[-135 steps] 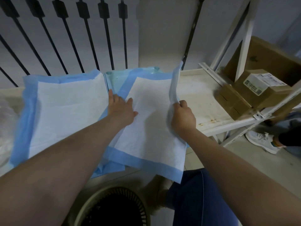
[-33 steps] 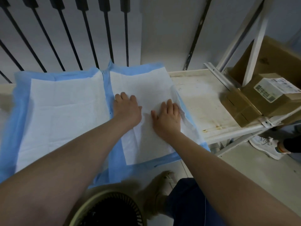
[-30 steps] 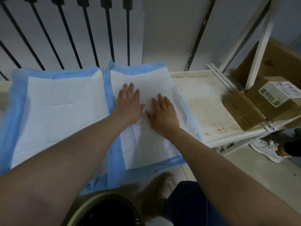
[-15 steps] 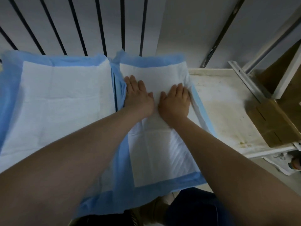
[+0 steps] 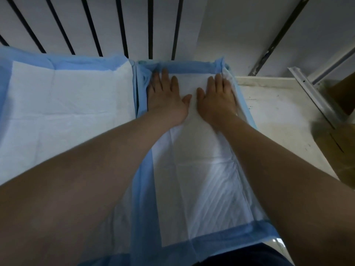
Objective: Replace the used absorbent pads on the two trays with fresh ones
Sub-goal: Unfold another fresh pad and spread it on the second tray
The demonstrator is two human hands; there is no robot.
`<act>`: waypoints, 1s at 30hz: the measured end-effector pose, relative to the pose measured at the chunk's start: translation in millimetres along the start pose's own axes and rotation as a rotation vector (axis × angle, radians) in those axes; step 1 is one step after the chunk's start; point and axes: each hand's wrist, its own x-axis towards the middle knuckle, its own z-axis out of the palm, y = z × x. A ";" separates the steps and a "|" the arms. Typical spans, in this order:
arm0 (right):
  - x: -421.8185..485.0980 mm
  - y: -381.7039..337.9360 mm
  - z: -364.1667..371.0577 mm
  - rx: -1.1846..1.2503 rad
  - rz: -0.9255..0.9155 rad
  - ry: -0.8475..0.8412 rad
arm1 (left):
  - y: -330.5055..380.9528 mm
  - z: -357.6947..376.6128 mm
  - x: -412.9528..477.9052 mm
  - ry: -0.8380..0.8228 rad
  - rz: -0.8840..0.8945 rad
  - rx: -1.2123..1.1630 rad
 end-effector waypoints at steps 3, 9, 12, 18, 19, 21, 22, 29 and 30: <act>2.6 1.2 -6.1 -0.008 -0.019 -0.036 | 0.0 -5.1 -1.0 -0.042 0.002 -0.006; -14.8 1.5 -17.1 -0.009 -0.087 -0.137 | -6.9 -17.0 -42.6 -0.120 0.255 0.115; -47.5 6.0 -19.0 0.003 -0.085 -0.166 | -3.7 -22.7 -79.2 -0.179 0.329 0.192; -114.6 23.3 -28.3 -0.033 -0.100 -0.255 | 6.4 -40.3 -133.7 -0.414 0.371 0.185; -124.1 25.3 -31.0 -0.045 -0.107 -0.281 | 10.2 -42.2 -144.0 -0.444 0.381 0.205; -140.1 28.3 -37.5 -0.054 -0.111 -0.352 | 14.0 -44.6 -161.4 -0.479 0.409 0.242; -149.3 30.3 -42.2 -0.057 -0.116 -0.381 | 13.7 -46.0 -169.6 -0.487 0.417 0.254; -196.4 52.3 -67.1 -0.361 -0.260 -0.487 | -2.4 -54.0 -191.3 -0.509 0.313 0.467; -199.3 55.9 -69.0 -0.401 -0.255 -0.477 | -4.6 -54.5 -193.1 -0.493 0.313 0.471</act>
